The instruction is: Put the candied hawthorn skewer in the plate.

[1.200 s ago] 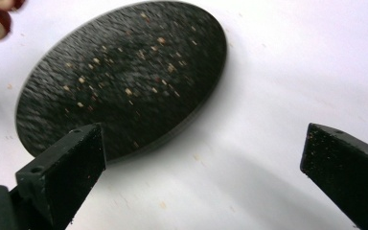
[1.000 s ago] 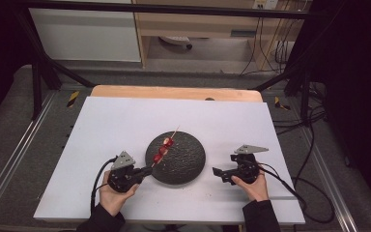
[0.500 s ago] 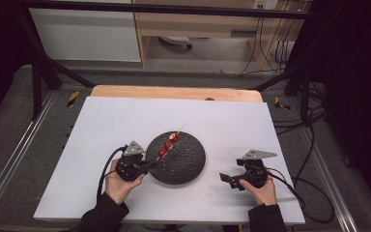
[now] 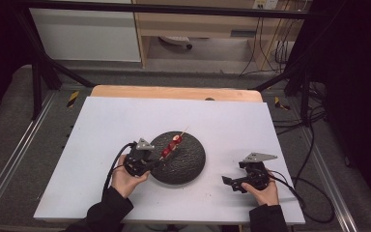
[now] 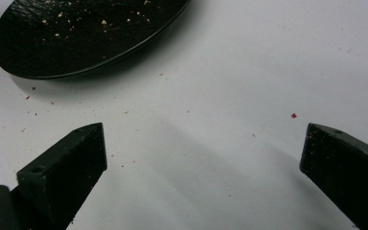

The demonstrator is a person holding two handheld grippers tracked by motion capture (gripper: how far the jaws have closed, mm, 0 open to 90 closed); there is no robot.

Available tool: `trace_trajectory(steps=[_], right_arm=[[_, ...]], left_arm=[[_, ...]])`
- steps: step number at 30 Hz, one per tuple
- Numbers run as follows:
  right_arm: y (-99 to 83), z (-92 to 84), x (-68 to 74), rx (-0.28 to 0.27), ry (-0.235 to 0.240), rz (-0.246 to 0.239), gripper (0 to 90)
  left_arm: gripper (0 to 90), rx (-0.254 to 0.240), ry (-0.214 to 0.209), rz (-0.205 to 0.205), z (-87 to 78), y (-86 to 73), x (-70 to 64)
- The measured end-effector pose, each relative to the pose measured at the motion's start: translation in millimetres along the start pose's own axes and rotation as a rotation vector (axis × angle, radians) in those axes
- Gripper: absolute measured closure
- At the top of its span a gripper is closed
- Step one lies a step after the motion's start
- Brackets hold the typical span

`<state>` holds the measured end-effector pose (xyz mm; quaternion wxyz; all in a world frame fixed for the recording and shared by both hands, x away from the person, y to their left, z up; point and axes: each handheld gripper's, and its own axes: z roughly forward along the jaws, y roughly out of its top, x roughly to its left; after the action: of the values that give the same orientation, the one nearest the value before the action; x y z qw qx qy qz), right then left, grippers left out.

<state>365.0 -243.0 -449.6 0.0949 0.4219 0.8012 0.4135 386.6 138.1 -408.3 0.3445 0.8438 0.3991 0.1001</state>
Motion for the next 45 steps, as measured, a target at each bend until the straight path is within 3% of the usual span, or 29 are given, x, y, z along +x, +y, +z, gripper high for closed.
trace_trajectory(steps=[7, 19, 34, 39, 45], right_arm=[[-1.0, -1.9, 0.2, 0.000, 0.005, -0.002, 2.7], [-2.1, -4.1, -2.9, -0.004, 0.002, 0.012, 3.0], [-2.6, -4.1, -3.4, -0.011, -0.003, 0.018, 3.2], [-2.9, -3.4, -3.5, -0.003, -0.002, 0.013, 2.9], [-3.0, -3.0, -3.6, -0.001, -0.005, 0.011, 2.5]], left_arm=[[88.8, 0.055, 0.012, 0.006, 11.6, 2.0, -7.3], [88.8, 0.100, 0.041, 0.016, 23.7, 3.2, -10.6], [87.5, 0.075, 0.046, 0.032, 25.4, 1.6, -11.7], [77.8, 0.025, 0.019, 0.055, 13.5, -0.1, -7.6], [54.9, -0.027, -0.020, 0.118, -5.8, -8.3, 2.2]])
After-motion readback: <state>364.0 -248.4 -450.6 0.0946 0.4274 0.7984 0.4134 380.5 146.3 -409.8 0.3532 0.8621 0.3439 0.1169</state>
